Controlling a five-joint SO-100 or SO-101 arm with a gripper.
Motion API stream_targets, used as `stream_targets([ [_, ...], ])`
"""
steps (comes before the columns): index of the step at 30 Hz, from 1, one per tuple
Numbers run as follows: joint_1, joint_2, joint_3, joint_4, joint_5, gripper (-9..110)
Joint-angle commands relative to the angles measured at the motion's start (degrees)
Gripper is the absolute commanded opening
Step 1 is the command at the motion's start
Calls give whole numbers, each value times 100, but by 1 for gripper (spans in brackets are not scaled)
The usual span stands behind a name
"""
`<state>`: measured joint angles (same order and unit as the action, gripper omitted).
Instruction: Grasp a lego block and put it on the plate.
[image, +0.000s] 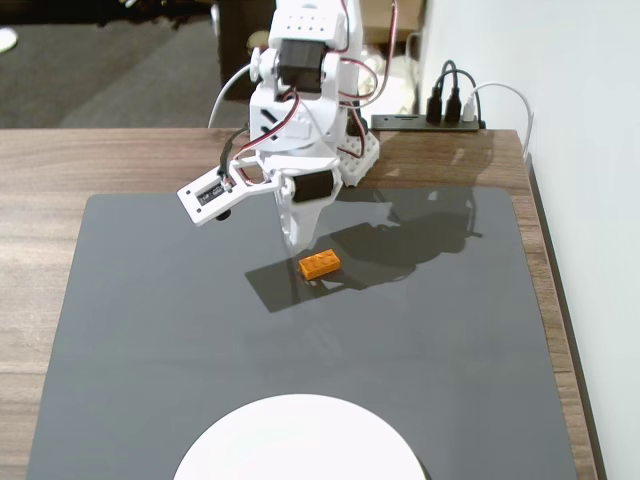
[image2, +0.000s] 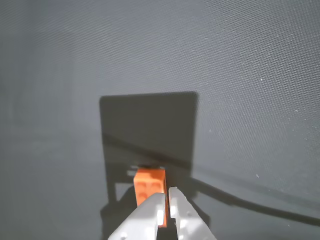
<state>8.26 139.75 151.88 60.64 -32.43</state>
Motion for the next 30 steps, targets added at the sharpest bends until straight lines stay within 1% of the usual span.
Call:
stream_targets([
  [1,-88,26,-545,369,-141,1],
  [6,-272,-53,-949,896,-237,1],
  [24,-439,-369,-1679,1731,-809,1],
  [27,-466,-352,-1679,1819,-888,6],
  [30,-475,-316,-1679,1907,-932,18],
])
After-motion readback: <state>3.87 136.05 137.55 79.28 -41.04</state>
